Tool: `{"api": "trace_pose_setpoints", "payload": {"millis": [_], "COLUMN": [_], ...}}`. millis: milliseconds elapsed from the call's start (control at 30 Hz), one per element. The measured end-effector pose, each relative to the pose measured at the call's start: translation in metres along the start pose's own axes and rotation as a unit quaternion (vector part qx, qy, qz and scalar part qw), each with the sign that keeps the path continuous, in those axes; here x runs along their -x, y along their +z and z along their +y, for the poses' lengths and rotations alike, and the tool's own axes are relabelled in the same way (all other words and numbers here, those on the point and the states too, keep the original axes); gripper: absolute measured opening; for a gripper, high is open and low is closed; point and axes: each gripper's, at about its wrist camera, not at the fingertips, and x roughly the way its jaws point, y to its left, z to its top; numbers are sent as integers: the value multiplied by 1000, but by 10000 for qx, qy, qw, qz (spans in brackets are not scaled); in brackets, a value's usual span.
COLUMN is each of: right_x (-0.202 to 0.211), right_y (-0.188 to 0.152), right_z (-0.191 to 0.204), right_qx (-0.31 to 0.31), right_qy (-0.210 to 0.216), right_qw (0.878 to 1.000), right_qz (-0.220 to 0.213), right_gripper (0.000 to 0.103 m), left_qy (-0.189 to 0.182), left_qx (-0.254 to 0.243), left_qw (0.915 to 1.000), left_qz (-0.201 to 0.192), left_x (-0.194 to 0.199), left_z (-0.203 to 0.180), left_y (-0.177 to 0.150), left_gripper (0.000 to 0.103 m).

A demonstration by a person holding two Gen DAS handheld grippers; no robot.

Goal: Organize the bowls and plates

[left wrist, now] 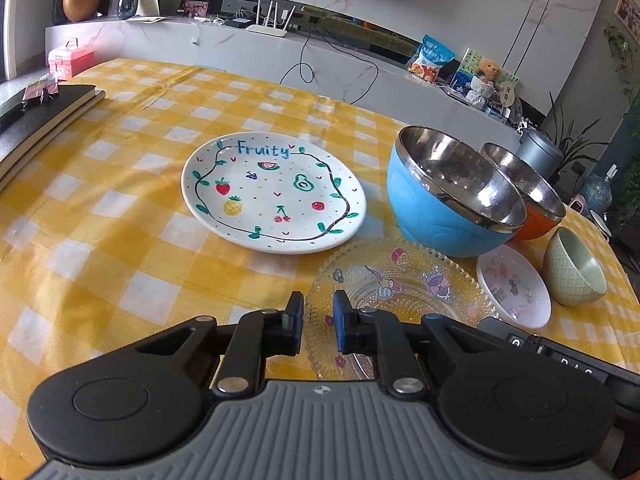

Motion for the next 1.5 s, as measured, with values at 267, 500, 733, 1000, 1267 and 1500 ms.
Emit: {"api": "trace_pose_setpoints", "payload": {"millis": [267,500,733,1000,1267,1500], "right_x": [12,42,69,83,74,62], "right_y": [2,-7,-23,-46,-60,-66], "right_z": [3,14,26,32,39,41], "right_qx": [-47,6,102,120,149,171], "right_qy": [30,138,210,251,262,253], "right_qw": [10000,9999,9997,9994,9988,9978], "right_qz": [-17,-43,28,191,392,587], "right_gripper": [8,8,8,8,7,7], "left_qy": [21,-10,7,40,196,253], "left_qx": [-20,-23,-29,4,90,134], "left_qw": [10000,9999,9998,9999,9998,9995], "left_qz": [-12,-133,-217,-136,19,96], "left_x": [14,50,80,92,88,83], "left_z": [1,4,10,21,38,45], "left_y": [-2,-8,-21,-37,-49,-54], "left_gripper": [16,16,16,16,16,16]}}
